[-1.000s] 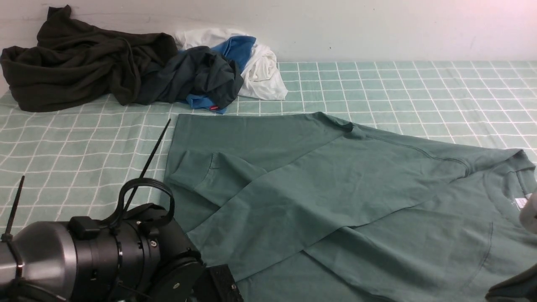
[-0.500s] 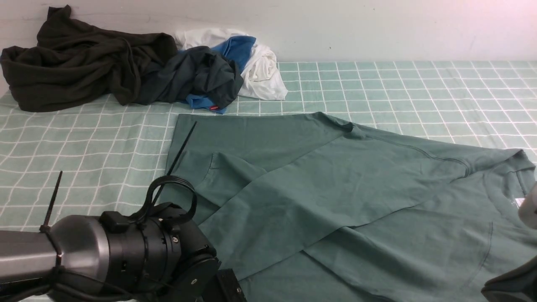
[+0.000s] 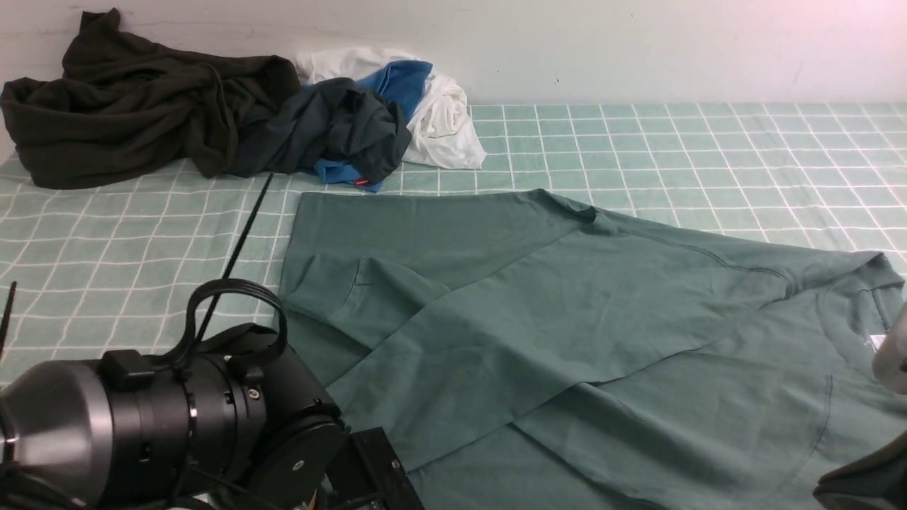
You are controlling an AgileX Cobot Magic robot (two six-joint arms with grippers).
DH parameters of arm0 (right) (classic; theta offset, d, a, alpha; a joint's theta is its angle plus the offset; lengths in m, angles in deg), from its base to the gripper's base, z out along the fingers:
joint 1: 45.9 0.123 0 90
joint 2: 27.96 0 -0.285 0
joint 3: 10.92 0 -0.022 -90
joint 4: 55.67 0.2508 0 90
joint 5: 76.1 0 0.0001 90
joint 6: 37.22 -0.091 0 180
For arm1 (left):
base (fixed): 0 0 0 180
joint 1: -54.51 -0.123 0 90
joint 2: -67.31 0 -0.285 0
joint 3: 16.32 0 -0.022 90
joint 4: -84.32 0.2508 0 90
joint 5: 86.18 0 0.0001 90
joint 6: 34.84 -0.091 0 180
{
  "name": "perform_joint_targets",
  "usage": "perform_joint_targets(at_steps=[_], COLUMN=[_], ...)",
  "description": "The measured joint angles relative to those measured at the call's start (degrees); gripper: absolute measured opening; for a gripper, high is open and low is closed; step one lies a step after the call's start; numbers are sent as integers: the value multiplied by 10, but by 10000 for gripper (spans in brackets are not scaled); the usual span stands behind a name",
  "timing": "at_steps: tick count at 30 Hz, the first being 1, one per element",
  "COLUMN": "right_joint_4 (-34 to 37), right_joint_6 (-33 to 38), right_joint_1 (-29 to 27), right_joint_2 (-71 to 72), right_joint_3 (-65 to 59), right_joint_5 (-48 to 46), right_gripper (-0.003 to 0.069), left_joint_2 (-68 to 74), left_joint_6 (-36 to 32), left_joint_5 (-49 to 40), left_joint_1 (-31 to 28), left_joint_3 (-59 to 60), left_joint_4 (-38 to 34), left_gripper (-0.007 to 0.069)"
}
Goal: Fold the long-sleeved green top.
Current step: Use both arms simultaneously to clamp the lower edge of the clothing fabric
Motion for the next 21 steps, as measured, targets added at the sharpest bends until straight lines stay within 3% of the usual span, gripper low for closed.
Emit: perform_joint_targets(at_steps=[7,8,9,15,21], right_joint_4=[48,57,74,70,6], right_joint_6=[84,93,122,189,192], right_joint_1=[0,0,0,0,0], right_joint_2=[-42,-51,-70,-144,-234], right_joint_3=[0,0,0,0,1], right_joint_5=[-48,-50,-51,-28,-10], right_gripper=[121,152,228,436,477], left_joint_2=[-86,-99,-116,-132,-132], left_joint_6=[-1,-3,-6,-10,-10], left_joint_5=[-61,-71,-84,-86,-64], left_joint_1=[-1,-1,-1,-1,-1], left_joint_3=[38,47,67,87,90], left_joint_4=[-6,-6,-7,-9,-13], left_gripper=[6,6,6,7,7])
